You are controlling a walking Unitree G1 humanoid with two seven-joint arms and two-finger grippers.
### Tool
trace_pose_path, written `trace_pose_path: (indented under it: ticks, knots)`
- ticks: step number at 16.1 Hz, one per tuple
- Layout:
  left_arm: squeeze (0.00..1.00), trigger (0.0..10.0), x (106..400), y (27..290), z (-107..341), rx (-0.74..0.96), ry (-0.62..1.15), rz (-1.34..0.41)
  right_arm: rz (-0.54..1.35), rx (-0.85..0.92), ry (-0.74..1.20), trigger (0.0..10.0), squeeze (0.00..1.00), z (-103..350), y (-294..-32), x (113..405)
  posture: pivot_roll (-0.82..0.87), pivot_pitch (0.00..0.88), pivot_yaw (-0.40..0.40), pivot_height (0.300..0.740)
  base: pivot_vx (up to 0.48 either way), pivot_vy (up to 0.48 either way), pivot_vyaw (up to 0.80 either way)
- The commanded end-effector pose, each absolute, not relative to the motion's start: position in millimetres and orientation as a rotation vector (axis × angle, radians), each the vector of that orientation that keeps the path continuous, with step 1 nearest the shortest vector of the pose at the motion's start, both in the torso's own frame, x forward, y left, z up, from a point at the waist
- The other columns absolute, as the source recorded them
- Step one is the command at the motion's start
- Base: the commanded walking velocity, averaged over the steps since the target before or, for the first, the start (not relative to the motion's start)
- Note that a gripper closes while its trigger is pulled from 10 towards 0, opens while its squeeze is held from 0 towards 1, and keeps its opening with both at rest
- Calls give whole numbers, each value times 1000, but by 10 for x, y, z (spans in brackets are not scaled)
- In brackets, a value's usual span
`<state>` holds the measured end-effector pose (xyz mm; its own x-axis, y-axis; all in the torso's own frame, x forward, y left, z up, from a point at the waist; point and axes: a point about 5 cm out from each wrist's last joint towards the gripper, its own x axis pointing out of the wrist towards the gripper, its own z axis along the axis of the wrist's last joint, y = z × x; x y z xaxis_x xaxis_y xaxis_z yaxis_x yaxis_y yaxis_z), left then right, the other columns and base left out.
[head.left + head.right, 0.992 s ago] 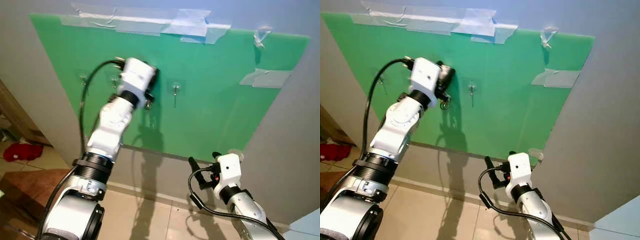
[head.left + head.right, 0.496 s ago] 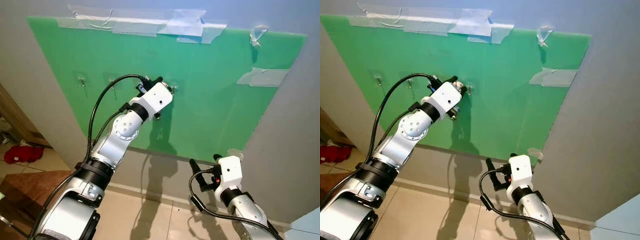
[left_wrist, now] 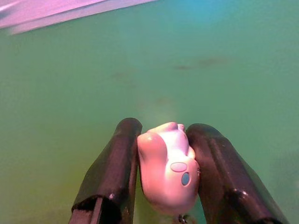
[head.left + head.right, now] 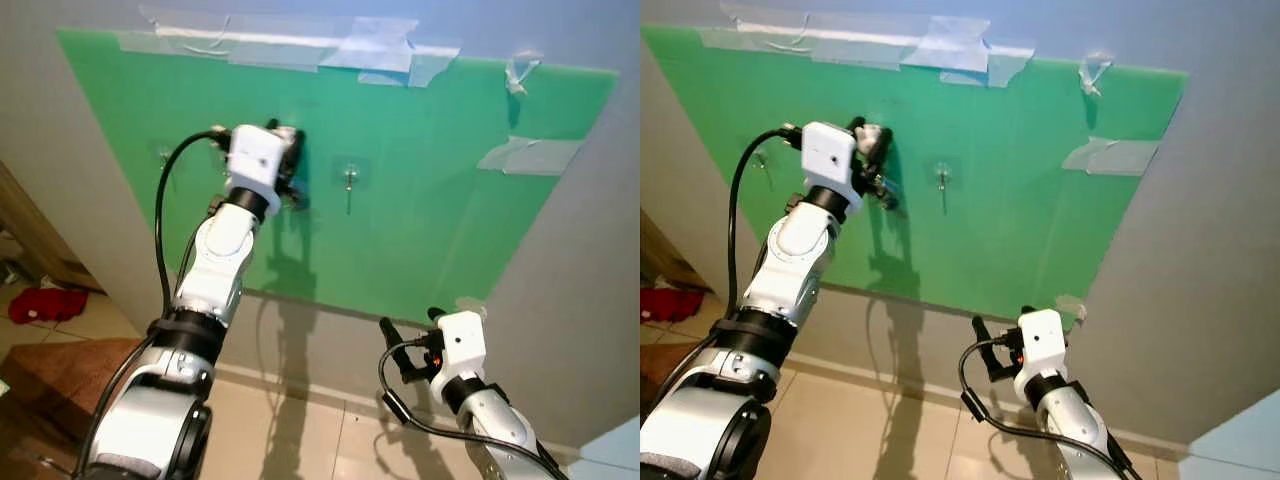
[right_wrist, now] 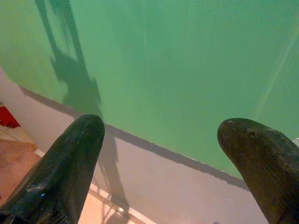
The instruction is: Hang keys on a hook
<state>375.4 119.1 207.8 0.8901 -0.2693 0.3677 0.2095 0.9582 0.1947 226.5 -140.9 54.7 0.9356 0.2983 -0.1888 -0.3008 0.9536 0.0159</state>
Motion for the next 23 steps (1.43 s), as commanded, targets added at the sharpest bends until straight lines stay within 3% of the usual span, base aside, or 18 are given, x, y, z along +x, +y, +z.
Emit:
trace_pose_path:
  ticks: [1,3,5,9,12,13,14,16,19,23]
  knots:
    - [0,0,3811,1363,2125,77,-400,-139,323,-29,187,10000,0,580,-1394,2257,-167,1,42,740,0,0,0]
    - [0,0,3846,1408,2040,-38,-358,-91,328,-41,195,10000,0,588,-1434,2232,-177,5,32,740,0,0,0]
    - [0,0,3864,1378,1690,-293,-189,-23,329,-61,205,10000,0,595,-1504,2200,-204,10,21,740,0,0,0]
    - [0,0,3860,1350,1407,-643,-21,84,323,-66,218,10000,0,584,-1538,2170,-214,14,32,740,0,0,0]
    - [0,0,3875,1326,1390,-686,1,77,321,-62,224,10000,0,573,-1537,2170,-212,14,34,740,0,0,0]
    - [0,0,3887,1297,1445,-617,-22,49,320,-62,224,10000,0,573,-1536,2177,-210,13,37,740,0,0,0]
    - [0,0,3888,1254,1581,-339,-108,6,318,-62,223,10000,0,575,-1536,2187,-209,13,38,740,0,0,0]
    - [0,0,3822,1191,1738,-8,-267,-29,316,-59,222,10000,0,574,-1529,2185,-211,13,44,740,0,0,0]
    - [0,0,3577,1252,1543,84,-254,-111,302,-49,217,10000,0,573,-1532,2161,-204,17,48,740,0,0,0]
    - [0,0,3024,1349,1467,144,-207,-205,345,-42,226,10000,0,530,-1495,2180,-105,10,19,740,0,0,0]
